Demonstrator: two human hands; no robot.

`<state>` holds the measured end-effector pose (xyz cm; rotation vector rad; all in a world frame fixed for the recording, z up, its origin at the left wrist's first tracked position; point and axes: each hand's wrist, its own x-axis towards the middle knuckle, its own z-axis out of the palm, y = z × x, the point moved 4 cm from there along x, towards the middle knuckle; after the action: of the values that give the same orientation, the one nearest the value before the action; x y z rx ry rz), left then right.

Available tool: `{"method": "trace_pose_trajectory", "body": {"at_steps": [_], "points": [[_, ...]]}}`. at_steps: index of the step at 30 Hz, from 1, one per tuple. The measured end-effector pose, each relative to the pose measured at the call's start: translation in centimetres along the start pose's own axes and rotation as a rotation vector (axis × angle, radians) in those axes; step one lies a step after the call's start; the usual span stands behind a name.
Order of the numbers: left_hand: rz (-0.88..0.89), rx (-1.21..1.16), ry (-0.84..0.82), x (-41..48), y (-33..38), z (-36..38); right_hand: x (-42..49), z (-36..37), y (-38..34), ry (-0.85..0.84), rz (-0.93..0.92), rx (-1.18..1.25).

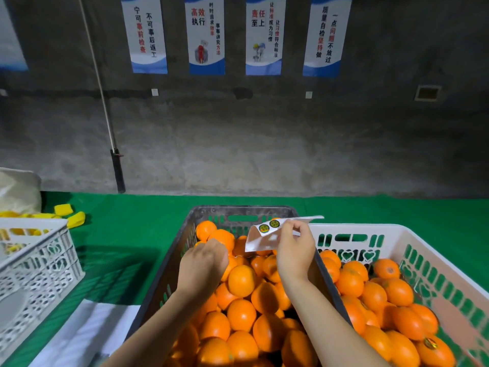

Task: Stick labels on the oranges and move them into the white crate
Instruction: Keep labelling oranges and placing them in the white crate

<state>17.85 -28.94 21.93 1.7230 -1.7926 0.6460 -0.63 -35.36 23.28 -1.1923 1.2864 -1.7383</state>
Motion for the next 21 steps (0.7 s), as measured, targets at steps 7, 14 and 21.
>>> {"method": "trace_pose_trajectory", "body": {"at_steps": [7, 14, 21], "points": [[0.114, 0.144, -0.327, -0.8, 1.7, 5.2, 0.1, 0.1, 0.5, -0.034, -0.138, -0.100], [-0.078, -0.023, -0.320, -1.8, 1.8, 7.5, 0.4, 0.4, 0.9, -0.051, -0.149, -0.136], [0.042, -0.104, -0.411, -2.5, 1.3, 7.8, 0.7, 0.3, 1.2, -0.061, -0.109, -0.126]]}}
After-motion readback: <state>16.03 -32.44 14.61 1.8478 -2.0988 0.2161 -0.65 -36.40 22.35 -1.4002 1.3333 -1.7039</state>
